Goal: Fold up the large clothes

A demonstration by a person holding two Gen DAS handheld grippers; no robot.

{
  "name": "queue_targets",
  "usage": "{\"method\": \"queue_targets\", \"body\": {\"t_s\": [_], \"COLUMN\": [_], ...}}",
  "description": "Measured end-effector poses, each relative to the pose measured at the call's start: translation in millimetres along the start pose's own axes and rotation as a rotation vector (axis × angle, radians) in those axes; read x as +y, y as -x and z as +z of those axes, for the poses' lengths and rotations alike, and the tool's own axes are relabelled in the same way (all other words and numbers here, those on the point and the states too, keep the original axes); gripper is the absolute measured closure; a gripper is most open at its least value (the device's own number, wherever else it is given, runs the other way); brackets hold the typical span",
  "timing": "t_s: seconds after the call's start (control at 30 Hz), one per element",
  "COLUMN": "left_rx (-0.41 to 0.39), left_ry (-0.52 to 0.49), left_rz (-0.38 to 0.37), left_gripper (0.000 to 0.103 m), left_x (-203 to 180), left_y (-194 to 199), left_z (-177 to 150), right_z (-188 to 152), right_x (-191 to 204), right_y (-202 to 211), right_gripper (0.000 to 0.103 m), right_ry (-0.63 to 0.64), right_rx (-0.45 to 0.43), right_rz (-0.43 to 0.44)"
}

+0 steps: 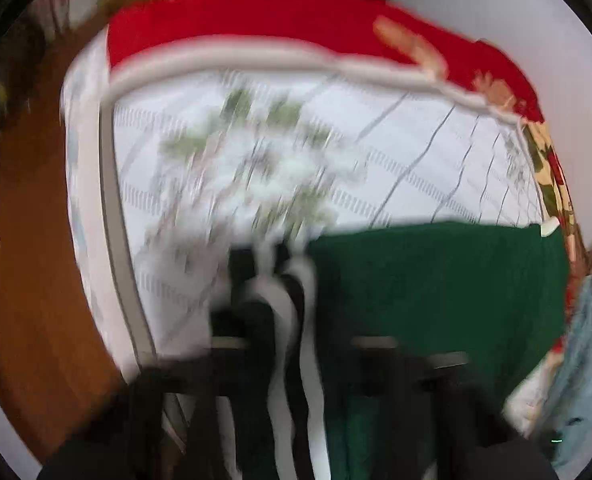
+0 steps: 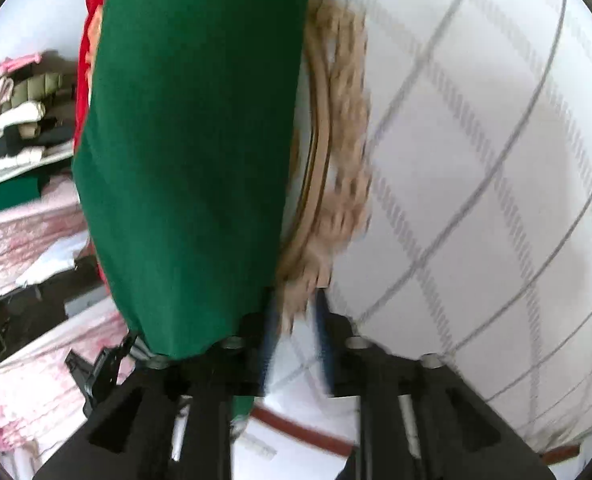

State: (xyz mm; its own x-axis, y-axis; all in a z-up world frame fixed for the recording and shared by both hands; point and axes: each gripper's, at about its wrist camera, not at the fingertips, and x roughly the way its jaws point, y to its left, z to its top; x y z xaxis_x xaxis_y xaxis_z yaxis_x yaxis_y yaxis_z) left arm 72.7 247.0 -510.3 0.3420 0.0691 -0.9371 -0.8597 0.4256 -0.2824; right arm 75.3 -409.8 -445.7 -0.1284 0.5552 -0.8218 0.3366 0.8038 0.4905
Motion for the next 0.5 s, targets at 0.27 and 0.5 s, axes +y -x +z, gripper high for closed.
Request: {"method": "queue_targets", "body": {"t_s": [0.27, 0.5], "left_rx": [-0.118, -0.005], "left_ry": [-0.082, -0.103], "left_rz": [0.03, 0.076], "left_gripper": [0.102, 0.102], "left_x": [-20, -6], "left_y": [11, -48], "left_z": [38, 63], "right_z": [48, 109], "right_x": [-11, -20], "right_y": [39, 56], "right_gripper": [0.053, 0.02], "right_ry": [0.076, 0.057], "right_rx": [-0.139, -0.244], "right_rz": [-0.036, 0.035]}}
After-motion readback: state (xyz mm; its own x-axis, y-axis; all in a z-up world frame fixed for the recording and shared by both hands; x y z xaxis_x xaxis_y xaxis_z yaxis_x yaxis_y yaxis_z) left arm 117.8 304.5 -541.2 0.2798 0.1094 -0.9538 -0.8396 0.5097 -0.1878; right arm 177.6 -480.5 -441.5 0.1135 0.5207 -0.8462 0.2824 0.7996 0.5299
